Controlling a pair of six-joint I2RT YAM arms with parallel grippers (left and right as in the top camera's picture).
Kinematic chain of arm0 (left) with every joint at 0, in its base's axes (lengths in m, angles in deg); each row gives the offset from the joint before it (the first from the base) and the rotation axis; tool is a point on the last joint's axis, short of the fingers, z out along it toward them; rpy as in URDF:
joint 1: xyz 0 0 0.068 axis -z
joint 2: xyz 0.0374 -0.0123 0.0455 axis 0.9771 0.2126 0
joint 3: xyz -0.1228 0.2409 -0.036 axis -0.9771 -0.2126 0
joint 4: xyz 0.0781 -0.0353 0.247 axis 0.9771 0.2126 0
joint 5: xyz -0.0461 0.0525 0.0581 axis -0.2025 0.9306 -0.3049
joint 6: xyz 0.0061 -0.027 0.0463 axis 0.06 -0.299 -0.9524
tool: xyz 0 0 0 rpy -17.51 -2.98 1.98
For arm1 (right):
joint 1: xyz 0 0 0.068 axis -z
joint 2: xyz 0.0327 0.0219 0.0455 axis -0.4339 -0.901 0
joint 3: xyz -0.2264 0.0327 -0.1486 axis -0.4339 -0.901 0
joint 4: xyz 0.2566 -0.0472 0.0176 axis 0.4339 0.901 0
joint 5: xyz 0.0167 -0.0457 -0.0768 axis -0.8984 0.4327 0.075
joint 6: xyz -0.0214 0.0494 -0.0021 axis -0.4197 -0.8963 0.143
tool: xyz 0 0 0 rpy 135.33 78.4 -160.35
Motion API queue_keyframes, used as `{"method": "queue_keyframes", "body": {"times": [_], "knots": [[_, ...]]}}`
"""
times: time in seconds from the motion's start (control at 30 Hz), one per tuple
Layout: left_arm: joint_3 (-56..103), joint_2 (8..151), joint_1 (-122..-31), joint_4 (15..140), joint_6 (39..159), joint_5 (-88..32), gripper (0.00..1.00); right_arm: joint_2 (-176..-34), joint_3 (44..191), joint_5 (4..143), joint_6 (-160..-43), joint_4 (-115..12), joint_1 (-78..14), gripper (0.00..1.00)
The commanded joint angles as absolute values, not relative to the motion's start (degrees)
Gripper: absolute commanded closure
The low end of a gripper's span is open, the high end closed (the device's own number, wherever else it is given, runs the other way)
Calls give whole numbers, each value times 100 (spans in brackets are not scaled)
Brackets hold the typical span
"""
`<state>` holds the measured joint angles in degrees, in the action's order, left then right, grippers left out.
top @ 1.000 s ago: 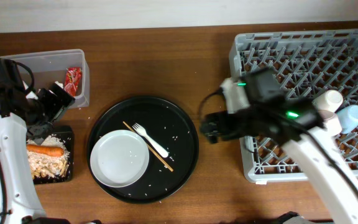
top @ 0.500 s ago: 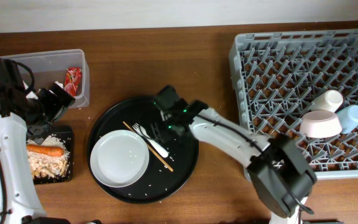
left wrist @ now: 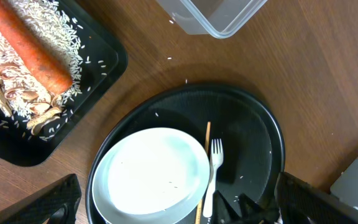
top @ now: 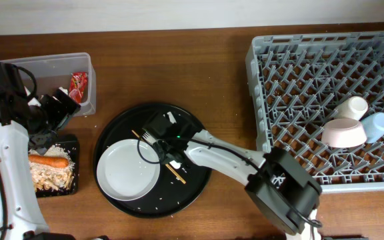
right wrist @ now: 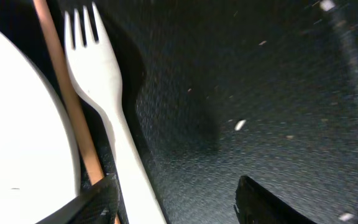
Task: Sort waste into correct bins and load items into the dishwasher rack
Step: 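Reach the right gripper to the white fork and grasp it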
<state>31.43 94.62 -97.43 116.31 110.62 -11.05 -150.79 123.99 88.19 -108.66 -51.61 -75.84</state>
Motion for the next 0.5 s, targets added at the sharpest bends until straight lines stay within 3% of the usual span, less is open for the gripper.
{"method": "queue_keyframes", "body": {"times": [0.0,0.27,0.47], "knots": [[3146,9440,-9776,11635,11054,-1144,1,-15298,12419,8778,-10931,-5200,-7702,37],[3146,9440,-9776,11637,11054,-1144,1,-15497,12419,8771,-10892,-5244,-7709,38],[3146,9440,-9776,11637,11054,-1144,1,-15499,12419,9149,-10918,-5185,-7707,57]]}}
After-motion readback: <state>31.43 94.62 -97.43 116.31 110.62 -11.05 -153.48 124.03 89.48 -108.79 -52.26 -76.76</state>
